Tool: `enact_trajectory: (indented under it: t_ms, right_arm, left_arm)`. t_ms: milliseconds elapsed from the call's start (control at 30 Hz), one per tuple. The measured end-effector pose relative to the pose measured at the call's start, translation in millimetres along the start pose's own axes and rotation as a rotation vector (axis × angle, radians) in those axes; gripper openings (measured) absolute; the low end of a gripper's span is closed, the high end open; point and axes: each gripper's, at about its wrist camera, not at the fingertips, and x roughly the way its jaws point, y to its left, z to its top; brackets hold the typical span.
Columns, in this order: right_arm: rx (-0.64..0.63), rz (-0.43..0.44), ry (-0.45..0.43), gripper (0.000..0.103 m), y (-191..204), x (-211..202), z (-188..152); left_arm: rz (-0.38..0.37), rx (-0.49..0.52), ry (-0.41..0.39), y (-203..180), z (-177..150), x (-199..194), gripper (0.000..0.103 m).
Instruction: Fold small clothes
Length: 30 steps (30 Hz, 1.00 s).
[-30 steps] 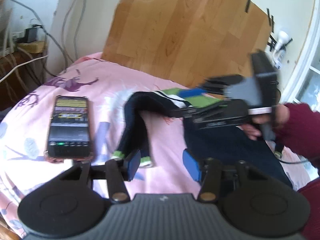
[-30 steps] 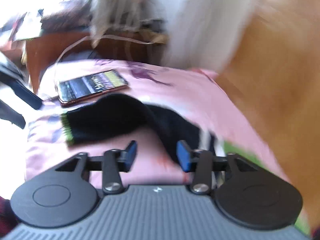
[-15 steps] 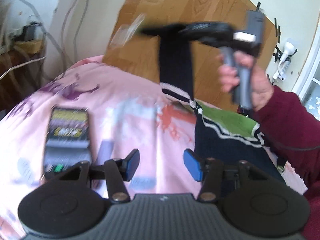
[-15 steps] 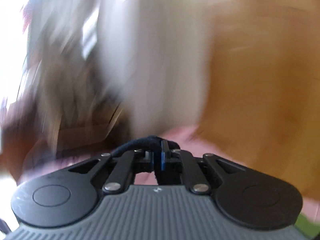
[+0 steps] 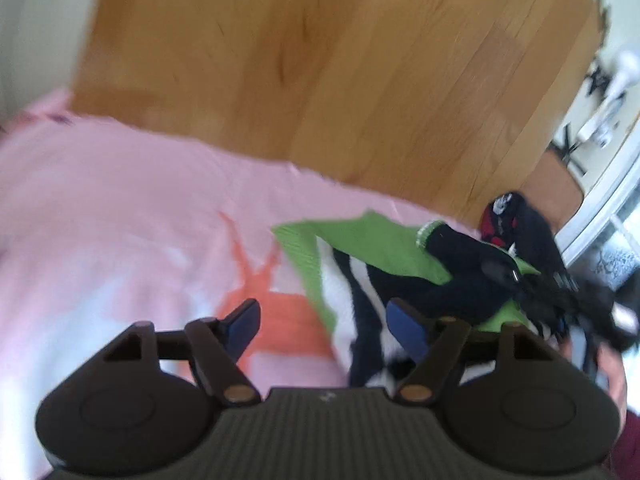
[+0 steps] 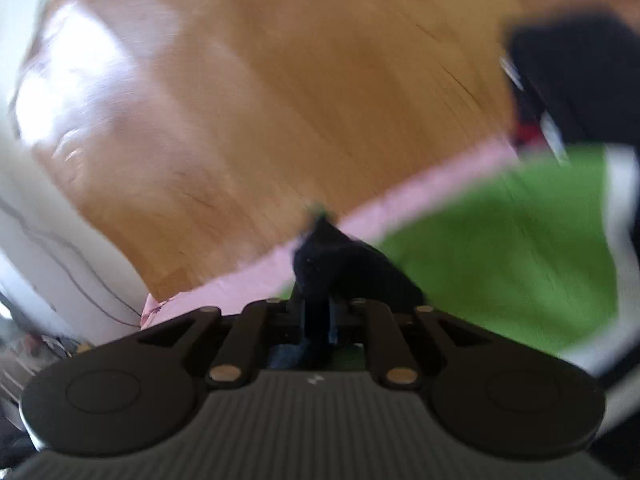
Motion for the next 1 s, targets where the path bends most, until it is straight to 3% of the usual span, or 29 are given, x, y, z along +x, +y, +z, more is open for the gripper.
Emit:
enact_trajectory:
  t_ms: [67, 100, 133, 200, 267, 333, 367, 400, 467, 533, 633, 833, 867, 1000]
  right_arm:
    - [0.043, 0.019, 0.014, 0.015, -13, 1, -10]
    - [0.043, 0.025, 0.019, 0.015, -14, 2, -11]
    - [0.033, 0.028, 0.023, 0.015, -12, 2, -12]
    - [-0.008, 0.038, 0.019, 0.011, -5, 0, -6]
    - [-0.061, 0.061, -0.076, 0.011, 0, -23, -3]
    - [-0.12, 0.088, -0.141, 0.012, 0, -43, -9]
    - [-0.143, 0.052, -0.133, 0.017, -3, -48, -16]
    - [-0.173, -0.004, -0.096, 0.029, -5, -46, -22]
    - [-0.245, -0.137, -0.004, 0.052, -12, -40, -36]
    - [-0.228, -0.166, -0.003, 0.052, -20, -49, -39]
    - [-0.214, -0.201, -0.082, 0.052, -19, -66, -33]
    - [-0.265, -0.384, -0.262, 0.054, -10, -85, -22]
    - [-0.235, -0.398, -0.254, 0.054, -13, -86, -18]
    - [-0.216, -0.27, -0.19, 0.054, -3, -75, -3]
  left_arm:
    - [0.004, -0.026, 0.049, -3, 11, 35, 0.061]
    - [0.004, -0.035, 0.069, -3, 13, 48, 0.031]
    - [0.012, -0.039, 0.09, -4, 15, 59, 0.014]
    - [0.019, -0.026, 0.04, -10, 19, 59, 0.013]
    - [-0.011, 0.006, -0.073, -13, 19, 44, 0.012]
    - [0.027, 0.075, -0.204, -21, 10, 30, 0.011]
    - [0.08, 0.118, -0.243, -27, 4, 30, 0.011]
    - [0.145, 0.164, -0.252, -32, -2, 36, 0.011]
    - [0.186, 0.198, -0.182, -34, -10, 56, 0.011]
    - [0.209, 0.197, -0.121, -34, -15, 71, 0.012]
    - [0.226, 0.223, -0.137, -37, -21, 66, 0.012]
    - [0.239, 0.202, -0.132, -32, -14, 67, 0.012]
    - [0.24, 0.203, -0.132, -33, -13, 68, 0.012]
    - [0.243, 0.206, -0.133, -35, -12, 68, 0.012]
